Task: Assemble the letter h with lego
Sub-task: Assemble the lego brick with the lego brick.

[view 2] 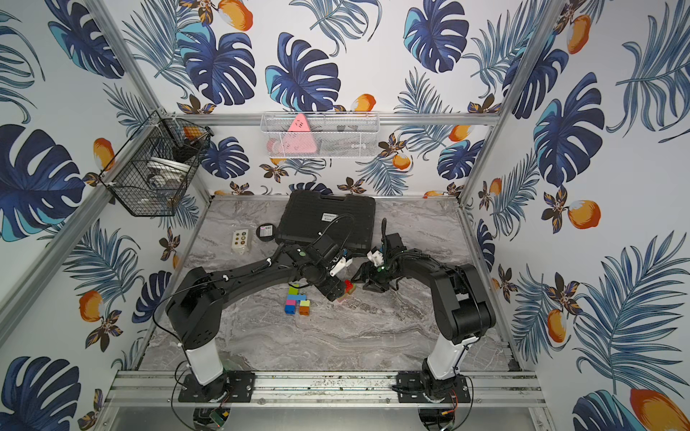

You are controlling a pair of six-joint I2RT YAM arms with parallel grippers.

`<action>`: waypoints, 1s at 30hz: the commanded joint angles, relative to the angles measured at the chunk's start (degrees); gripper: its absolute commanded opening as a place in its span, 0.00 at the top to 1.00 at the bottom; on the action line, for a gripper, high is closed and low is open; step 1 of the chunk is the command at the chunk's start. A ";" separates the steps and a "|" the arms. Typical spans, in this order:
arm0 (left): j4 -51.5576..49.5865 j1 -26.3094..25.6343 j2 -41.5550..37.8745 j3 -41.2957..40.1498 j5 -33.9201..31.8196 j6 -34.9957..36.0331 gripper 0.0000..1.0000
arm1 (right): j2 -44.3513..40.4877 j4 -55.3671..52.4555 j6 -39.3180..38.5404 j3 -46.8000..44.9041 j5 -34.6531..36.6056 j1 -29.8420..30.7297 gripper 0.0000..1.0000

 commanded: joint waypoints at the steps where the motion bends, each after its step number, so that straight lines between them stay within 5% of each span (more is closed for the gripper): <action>1: 0.82 0.08 0.03 -0.23 -0.65 0.54 0.16 | 0.51 0.00 -1.33 -0.01 1.97 0.10 0.40; 16: 0.85 0.05 2.28 -0.14 -3.34 1.58 0.24 | -6.46 -0.13 -0.30 -1.27 2.38 0.19 0.38; 30: 1.10 0.05 2.80 -0.49 -3.25 1.37 0.28 | -0.84 4.99 -0.09 -0.52 -5.77 0.92 0.30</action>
